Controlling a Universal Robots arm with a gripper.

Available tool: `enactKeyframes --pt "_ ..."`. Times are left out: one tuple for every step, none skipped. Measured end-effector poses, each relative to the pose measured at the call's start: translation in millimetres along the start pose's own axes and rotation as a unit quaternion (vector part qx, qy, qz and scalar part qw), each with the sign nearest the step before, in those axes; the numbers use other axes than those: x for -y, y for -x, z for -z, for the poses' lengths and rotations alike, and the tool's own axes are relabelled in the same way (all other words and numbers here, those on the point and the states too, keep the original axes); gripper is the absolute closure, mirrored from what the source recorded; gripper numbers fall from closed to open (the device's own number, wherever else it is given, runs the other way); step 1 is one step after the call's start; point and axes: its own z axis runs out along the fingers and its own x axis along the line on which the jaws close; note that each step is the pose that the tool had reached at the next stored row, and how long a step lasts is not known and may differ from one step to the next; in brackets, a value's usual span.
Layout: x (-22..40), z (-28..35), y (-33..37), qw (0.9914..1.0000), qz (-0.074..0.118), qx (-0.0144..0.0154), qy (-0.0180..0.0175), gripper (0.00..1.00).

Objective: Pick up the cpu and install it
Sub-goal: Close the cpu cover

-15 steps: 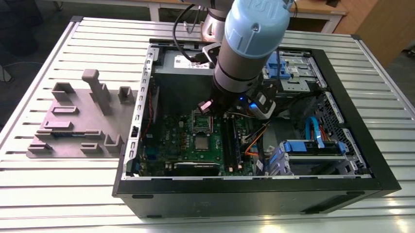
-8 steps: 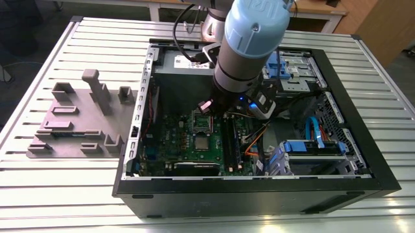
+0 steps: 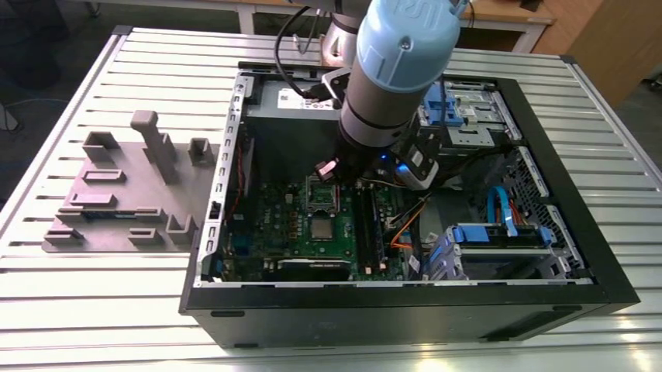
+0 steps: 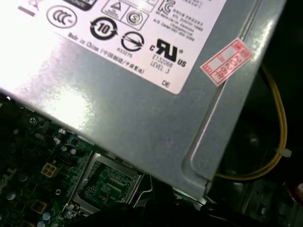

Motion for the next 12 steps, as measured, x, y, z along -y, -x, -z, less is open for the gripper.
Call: enactKeyframes --pt "-0.2 0.0 -0.3 1.0 0.0 -0.0001 0.0 0.89" --pt "-0.2 0.0 -0.4 1.0 0.001 -0.0002 0.0 0.89" --pt "-0.2 0.1 -0.5 1.0 0.001 -0.0003 0.0 0.89" --pt "-0.1 0.1 -0.6 1.0 0.001 -0.0003 0.0001 0.89" --pt "0.1 0.1 -0.8 1.0 0.001 -0.0003 0.0001 0.89" --pt "0.4 0.1 -0.9 1.0 0.001 -0.0002 0.0001 0.89" --pt "0.5 0.3 -1.0 1.0 0.001 -0.0003 0.0001 0.89" --pt "0.7 0.3 -1.1 1.0 0.001 -0.0004 0.0001 0.89" --pt "0.8 0.5 -1.1 1.0 0.002 -0.0004 0.0002 0.89" --pt "0.9 0.8 -1.2 1.0 0.002 -0.0005 0.0002 0.89" --pt "0.8 1.4 -1.2 1.0 0.002 -0.0006 0.0002 0.89" --pt "0.7 1.9 -1.1 1.0 0.002 -0.0005 0.0004 0.89"
